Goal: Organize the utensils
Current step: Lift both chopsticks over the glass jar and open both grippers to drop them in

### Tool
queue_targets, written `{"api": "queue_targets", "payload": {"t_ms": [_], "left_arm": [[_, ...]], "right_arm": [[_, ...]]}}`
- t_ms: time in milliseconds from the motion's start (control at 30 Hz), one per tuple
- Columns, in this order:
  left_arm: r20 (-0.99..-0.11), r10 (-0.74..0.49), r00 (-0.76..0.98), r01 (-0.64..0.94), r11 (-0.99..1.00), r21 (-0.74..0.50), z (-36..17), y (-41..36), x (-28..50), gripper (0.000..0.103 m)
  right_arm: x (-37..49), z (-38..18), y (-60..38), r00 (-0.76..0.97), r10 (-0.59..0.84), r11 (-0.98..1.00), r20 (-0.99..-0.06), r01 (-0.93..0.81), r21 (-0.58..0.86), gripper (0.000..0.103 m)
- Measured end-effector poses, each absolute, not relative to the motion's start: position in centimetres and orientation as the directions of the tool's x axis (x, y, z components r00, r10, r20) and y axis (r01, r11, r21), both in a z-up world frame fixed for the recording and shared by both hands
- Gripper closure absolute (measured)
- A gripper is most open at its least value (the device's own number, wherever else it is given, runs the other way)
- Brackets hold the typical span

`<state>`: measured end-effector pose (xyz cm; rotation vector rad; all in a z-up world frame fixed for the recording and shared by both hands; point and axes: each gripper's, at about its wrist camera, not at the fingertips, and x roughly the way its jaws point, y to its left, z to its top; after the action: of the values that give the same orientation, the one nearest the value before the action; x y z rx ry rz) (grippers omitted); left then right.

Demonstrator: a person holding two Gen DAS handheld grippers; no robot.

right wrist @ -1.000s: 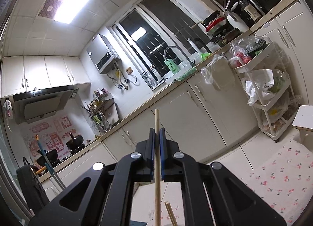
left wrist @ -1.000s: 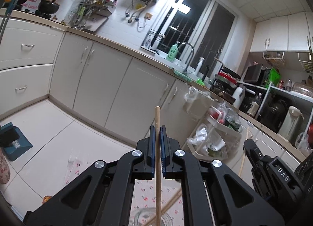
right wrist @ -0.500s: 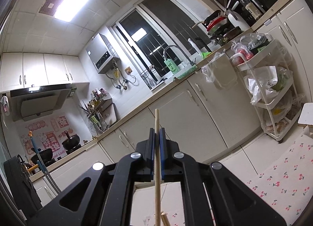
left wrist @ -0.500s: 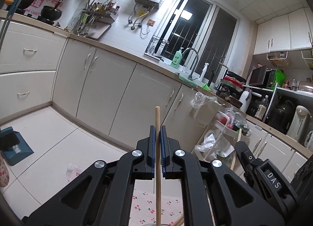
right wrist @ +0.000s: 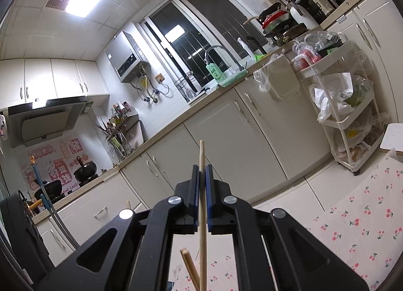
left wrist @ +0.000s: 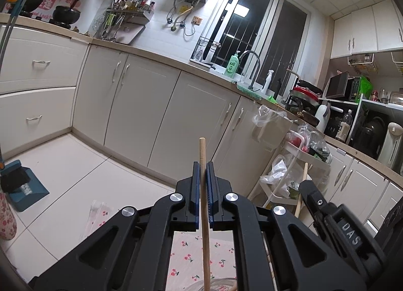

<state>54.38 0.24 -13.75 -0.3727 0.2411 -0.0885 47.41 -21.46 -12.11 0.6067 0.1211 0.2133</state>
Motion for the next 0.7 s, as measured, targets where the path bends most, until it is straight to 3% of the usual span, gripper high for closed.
{"api": "queue_targets", "payload": {"t_ms": [700], "left_arm": [[-0.310, -0.165, 0.936, 0.081, 0.961, -0.265, -14.2, -0.4, 48.6, 0.098]], "right_arm": [[41.7, -13.2, -20.0, 0.925, 0.336, 0.845, -0.176, -0.214, 0.490, 0.094]]}}
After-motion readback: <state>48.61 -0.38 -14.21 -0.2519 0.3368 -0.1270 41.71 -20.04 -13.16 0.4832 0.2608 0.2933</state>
